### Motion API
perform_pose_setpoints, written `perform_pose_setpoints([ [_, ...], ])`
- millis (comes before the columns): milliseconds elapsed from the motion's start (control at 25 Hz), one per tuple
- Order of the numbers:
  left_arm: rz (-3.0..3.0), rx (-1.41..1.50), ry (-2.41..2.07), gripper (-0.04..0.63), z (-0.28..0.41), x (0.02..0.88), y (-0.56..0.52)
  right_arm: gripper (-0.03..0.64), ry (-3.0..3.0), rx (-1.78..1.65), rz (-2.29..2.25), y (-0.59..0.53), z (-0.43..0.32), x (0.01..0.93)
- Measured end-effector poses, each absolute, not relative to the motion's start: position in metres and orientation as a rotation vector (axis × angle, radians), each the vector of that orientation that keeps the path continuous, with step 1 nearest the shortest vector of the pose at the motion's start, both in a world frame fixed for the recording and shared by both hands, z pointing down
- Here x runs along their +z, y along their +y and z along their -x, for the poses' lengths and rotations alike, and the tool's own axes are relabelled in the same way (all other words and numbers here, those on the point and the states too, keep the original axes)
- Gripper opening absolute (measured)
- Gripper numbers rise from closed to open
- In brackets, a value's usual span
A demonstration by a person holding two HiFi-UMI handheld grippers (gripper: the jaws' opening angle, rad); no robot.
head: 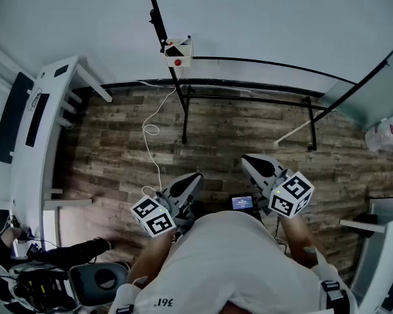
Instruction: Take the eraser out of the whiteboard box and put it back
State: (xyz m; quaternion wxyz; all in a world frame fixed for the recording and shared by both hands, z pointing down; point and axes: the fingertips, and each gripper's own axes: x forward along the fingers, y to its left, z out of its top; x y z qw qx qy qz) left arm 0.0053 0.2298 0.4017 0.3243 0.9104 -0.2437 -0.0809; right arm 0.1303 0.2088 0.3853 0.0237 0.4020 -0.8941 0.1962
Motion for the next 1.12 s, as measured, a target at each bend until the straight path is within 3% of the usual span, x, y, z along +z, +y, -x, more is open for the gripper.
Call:
perform_pose_setpoints([
  [880,-2.439,-0.179,-0.704,0.006,-0.012,0.399,0.209,0.032,-2.677,0.557,-1.359,0.192,-0.148,0.398],
  [1000,-2.422,-0.186,-0.722,0.007,-0.013,0.401,0.207,0.1,-2.671,0.575,-1.362,0.188,-0.151,0.401],
  [1120,-2.413,-0.179,-0.73,0.008,-0.018,0.405,0.204,0.11,-2.669,0.585,-1.351,0.186,-0.156,0.404],
])
